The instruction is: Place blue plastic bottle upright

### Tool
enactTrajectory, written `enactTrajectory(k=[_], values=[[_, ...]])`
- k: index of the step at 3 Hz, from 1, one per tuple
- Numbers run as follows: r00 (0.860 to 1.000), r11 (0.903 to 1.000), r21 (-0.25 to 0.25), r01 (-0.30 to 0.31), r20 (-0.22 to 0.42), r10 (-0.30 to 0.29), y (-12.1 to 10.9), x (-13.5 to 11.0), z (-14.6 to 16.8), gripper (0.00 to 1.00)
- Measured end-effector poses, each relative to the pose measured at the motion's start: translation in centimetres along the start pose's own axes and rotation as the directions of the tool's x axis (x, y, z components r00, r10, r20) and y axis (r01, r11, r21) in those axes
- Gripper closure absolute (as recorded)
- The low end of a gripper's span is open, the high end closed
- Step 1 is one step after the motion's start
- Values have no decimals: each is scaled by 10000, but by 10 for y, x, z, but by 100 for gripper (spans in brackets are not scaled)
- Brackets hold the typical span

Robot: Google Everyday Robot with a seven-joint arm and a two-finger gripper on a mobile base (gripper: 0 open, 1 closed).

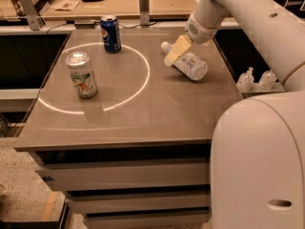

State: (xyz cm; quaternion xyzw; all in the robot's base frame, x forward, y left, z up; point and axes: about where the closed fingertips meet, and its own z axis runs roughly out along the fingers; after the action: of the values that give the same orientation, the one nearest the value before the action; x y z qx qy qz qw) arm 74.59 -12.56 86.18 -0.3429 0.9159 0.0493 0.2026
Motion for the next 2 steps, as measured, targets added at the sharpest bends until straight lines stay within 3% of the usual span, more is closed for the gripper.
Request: enactTrajectory(k=[2], values=[[9971,9979,6,640,-424,-639,10,-7,14,0]])
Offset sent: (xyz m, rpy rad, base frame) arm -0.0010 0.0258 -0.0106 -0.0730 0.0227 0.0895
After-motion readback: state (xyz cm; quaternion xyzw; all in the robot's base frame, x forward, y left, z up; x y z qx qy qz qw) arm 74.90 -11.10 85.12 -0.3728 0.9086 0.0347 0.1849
